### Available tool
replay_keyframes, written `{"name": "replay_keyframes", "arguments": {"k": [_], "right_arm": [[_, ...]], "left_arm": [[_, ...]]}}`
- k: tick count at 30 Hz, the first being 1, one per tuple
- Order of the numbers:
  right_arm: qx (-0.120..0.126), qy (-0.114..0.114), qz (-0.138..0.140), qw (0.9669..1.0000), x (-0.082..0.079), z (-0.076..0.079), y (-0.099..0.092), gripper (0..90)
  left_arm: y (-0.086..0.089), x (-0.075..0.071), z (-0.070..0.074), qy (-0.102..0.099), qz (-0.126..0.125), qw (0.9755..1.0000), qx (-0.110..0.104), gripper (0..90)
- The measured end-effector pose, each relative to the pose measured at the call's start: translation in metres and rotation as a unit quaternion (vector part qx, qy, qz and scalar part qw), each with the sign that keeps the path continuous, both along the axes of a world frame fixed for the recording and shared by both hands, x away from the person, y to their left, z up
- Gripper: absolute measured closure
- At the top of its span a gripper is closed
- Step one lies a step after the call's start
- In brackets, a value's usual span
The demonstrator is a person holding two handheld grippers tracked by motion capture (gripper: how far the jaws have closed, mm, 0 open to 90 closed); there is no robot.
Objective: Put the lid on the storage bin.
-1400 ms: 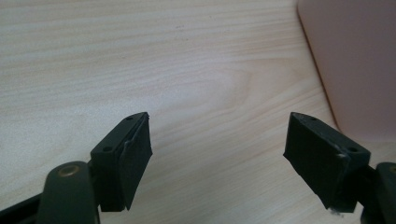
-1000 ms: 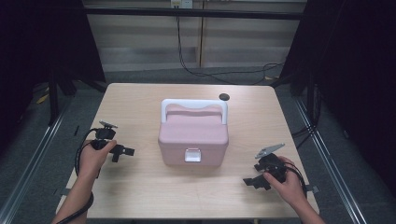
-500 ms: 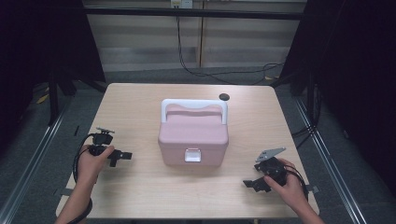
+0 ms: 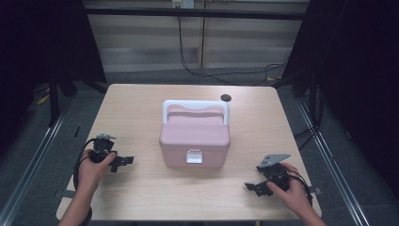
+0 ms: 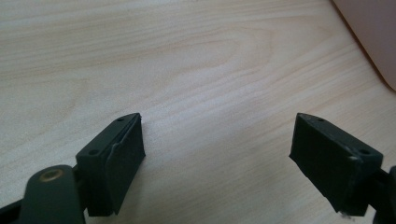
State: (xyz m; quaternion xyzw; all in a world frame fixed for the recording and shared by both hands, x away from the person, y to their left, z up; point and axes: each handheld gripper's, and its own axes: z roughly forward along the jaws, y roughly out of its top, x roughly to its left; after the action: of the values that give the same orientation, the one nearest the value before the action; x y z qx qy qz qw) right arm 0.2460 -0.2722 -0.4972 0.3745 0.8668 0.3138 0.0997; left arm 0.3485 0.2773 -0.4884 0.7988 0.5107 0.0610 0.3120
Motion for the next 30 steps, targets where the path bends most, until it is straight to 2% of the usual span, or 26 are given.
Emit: {"name": "replay_keyframes", "arguments": {"k": [3,8,11,23,24,26,30], "right_arm": [[0.011,-0.008,-0.004,0.9999,-0.003,-0.002,-0.002,15.3],[0.005,-0.029,0.002,0.9996,-0.006,-0.005,-0.002,15.0],[0.015,-0.041,0.001,0.999,-0.008,-0.007,-0.005,15.0],[0.027,-0.054,0.005,0.9981,-0.01,-0.01,-0.008,14.5],[0.028,-0.055,0.005,0.9981,-0.011,-0.01,-0.008,14.5],[0.029,-0.056,0.005,0.998,-0.011,-0.011,-0.008,14.5],[0.033,-0.06,0.003,0.9977,-0.012,-0.012,-0.009,14.4]], "left_arm": [[0.0,-0.003,-0.002,-0.013,0.0,0.9999,0.0,16.8],[0.0,-0.007,-0.004,-0.032,-0.005,0.9995,0.003,16.6],[0.0,-0.009,-0.006,-0.041,-0.009,0.9991,0.003,16.5],[-0.002,-0.018,-0.012,-0.08,-0.022,0.9964,0.018,15.3],[-0.002,-0.018,-0.012,-0.085,-0.028,0.9956,0.026,15.3],[-0.003,-0.02,-0.013,-0.095,-0.028,0.9947,0.029,15.3],[-0.004,-0.022,-0.014,-0.102,-0.042,0.9929,0.044,15.3]]}}
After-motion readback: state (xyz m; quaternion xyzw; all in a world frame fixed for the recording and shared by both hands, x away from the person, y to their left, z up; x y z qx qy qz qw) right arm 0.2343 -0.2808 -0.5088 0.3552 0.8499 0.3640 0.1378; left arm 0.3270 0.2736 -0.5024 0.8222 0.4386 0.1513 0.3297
